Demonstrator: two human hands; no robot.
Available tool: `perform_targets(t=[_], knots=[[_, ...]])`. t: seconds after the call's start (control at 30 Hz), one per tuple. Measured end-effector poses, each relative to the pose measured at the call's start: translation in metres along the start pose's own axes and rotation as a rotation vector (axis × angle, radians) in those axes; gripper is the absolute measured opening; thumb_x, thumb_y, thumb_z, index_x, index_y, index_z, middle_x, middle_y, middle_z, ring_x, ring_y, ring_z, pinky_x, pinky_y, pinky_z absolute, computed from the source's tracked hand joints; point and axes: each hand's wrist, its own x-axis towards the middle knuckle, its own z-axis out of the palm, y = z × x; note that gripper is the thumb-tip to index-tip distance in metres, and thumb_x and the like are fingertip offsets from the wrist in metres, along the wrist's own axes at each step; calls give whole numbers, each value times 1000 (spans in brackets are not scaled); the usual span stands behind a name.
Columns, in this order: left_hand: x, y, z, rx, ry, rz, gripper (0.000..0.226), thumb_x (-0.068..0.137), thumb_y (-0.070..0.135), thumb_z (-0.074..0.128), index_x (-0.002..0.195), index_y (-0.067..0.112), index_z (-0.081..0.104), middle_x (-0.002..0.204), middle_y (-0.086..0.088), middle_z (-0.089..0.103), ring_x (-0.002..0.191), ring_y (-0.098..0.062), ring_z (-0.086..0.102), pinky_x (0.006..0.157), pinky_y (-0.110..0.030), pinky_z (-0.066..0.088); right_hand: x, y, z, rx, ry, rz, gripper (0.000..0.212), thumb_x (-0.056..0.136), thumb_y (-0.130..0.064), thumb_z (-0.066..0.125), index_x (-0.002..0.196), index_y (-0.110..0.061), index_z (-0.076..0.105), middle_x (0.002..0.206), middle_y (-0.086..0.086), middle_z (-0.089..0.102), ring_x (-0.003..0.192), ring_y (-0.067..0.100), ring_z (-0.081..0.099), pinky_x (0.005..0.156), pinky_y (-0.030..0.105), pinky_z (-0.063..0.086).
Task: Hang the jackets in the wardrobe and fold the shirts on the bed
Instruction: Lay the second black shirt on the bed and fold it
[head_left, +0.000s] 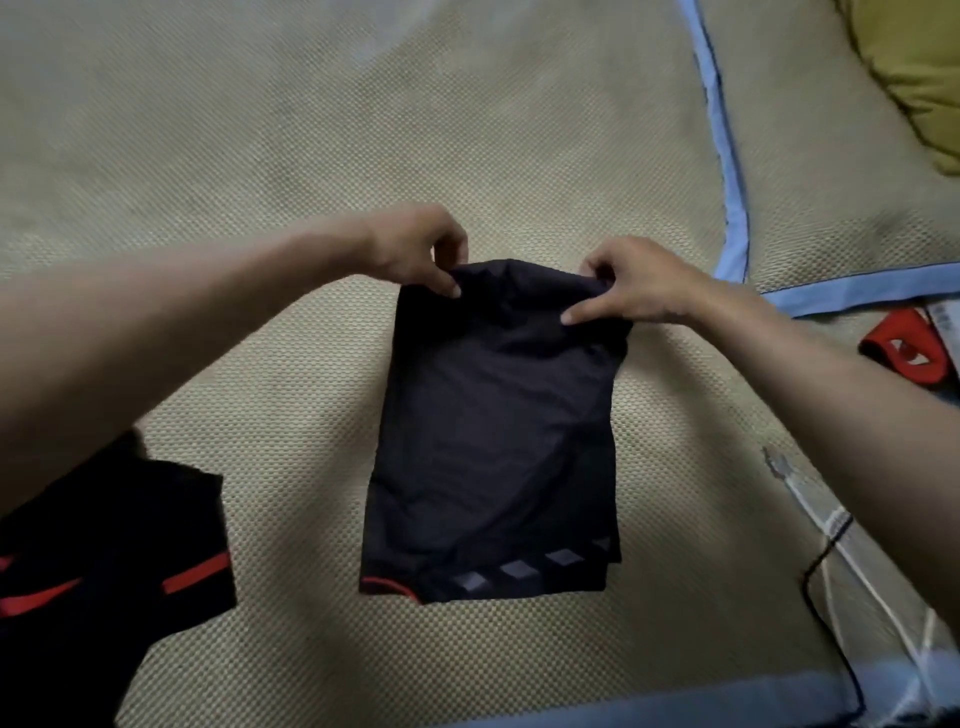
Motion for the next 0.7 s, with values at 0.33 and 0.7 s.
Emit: perform_targets(t=[0.33,0.7], knots=[[-203,29,181,402,-22,362,15,85,30,44,85,27,58,77,10,57,67,-13,60,77,-31,39,-203,-13,157,-269,-96,-333,20,76,-32,53,96,-26,51,84,-7,57,68,16,58,57,30,44],[-110,58,220,224,293,-55,61,105,40,26,159,11,23,167,-6,19,154,-19,17,122,-52,16,-126,-59,200,-153,332,-13,55,109,-41,30,158,-17,34,165,4,31,154,22,26,125,46,22]])
